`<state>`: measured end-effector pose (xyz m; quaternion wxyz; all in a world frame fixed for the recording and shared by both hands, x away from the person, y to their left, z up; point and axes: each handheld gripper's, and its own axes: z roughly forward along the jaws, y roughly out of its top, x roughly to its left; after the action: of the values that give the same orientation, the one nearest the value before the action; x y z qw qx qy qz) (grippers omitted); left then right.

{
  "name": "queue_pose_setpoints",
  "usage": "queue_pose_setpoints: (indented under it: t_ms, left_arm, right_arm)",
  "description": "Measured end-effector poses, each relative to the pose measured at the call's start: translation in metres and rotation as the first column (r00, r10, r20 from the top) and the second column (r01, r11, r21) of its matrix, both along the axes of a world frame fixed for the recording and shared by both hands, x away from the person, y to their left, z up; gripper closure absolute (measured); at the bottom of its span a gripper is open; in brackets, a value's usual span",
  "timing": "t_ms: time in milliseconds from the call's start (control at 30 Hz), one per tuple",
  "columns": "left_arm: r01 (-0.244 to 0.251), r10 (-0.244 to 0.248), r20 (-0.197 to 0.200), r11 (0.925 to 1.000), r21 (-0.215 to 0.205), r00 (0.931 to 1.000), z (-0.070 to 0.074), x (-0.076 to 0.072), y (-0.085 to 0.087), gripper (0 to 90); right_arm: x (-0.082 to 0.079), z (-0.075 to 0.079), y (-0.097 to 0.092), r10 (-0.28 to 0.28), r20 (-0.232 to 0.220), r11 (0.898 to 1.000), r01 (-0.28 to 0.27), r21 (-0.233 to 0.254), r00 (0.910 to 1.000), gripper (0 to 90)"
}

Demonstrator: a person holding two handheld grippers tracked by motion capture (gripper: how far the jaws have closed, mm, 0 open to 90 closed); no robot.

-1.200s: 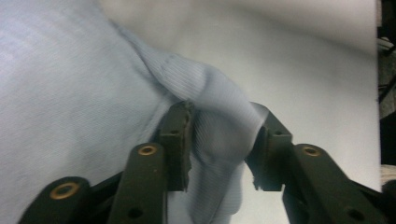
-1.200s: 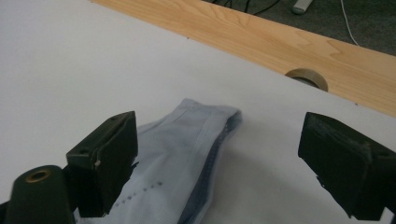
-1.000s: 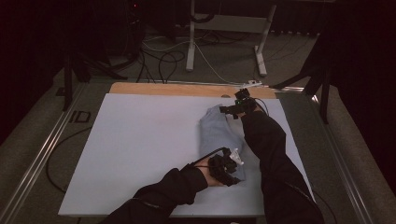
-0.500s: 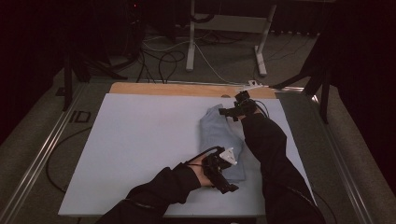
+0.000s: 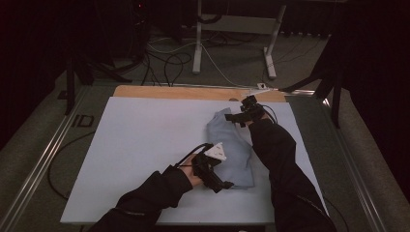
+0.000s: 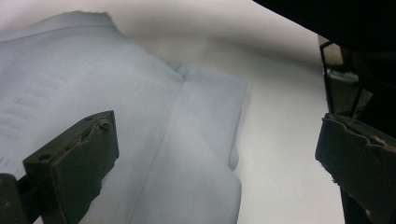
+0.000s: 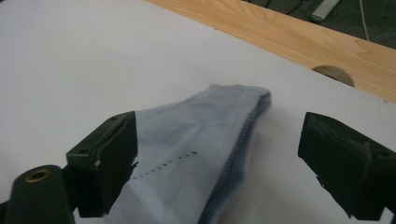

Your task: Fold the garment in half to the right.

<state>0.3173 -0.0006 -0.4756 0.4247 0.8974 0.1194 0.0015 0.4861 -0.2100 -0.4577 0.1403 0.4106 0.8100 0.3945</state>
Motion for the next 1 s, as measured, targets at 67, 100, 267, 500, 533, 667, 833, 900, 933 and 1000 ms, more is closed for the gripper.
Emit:
queue_pose_setpoints:
  t_ms: [67,100,267,500,533,667,833,900,933,1000]
  left_arm:
    - [-0.016,0.016,0.007,0.9998,-0.010,0.9998,-0.001,0.000,0.009,0.3]
    - [-0.025,0.025,0.014,0.9996,-0.011,0.9996,-0.001,0.000,0.014,0.3]
    - [-0.072,0.073,0.022,0.9969,-0.032,0.9971,-0.003,-0.004,0.041,0.3]
    - [-0.162,0.164,0.038,0.9856,-0.048,0.9858,-0.006,-0.011,0.084,0.4]
    - [-0.169,0.171,0.044,0.9842,-0.053,0.9842,-0.007,-0.013,0.091,0.4]
    - [-0.213,0.216,0.036,0.9740,-0.078,0.9758,-0.014,-0.020,0.119,0.4]
    - [-0.271,0.274,0.045,0.9599,-0.073,0.9606,-0.017,-0.025,0.143,0.4]
    - [-0.316,0.322,0.047,0.9434,-0.100,0.9457,-0.017,-0.028,0.162,0.4]
    - [-0.328,0.335,0.048,0.9379,-0.113,0.9409,-0.017,-0.028,0.168,0.4]
    - [-0.352,0.360,0.042,0.9268,-0.131,0.9320,-0.019,-0.029,0.178,0.4]
  right_arm:
    - [0.000,0.000,0.000,0.013,0.010,1.000,-0.013,-0.008,0.9999,12.9]
    - [-0.001,0.000,0.001,0.019,0.014,1.000,-0.019,-0.010,0.9997,12.9]
    - [-0.002,-0.003,0.003,0.029,0.013,1.000,-0.029,0.010,0.9995,12.9]
    - [0.010,-0.010,0.005,-0.012,-0.011,1.000,0.012,0.002,0.9999,11.3]
    - [0.012,-0.013,0.005,-0.021,-0.015,1.000,0.021,-0.004,0.9997,13.5]
    - [0.021,-0.023,0.006,-0.036,-0.048,0.998,0.034,-0.047,0.9982,14.3]
    - [0.029,-0.042,0.004,-0.040,-0.122,0.998,0.034,-0.053,0.9917,19.7]
    - [0.030,-0.048,0.004,-0.040,-0.144,0.998,0.032,-0.058,0.9888,26.2]
    - [0.030,-0.050,0.004,-0.046,-0.154,0.997,0.036,-0.066,0.9871,31.5]
    - [0.030,-0.053,0.003,-0.026,-0.166,0.997,0.013,-0.079,0.9857,41.6]
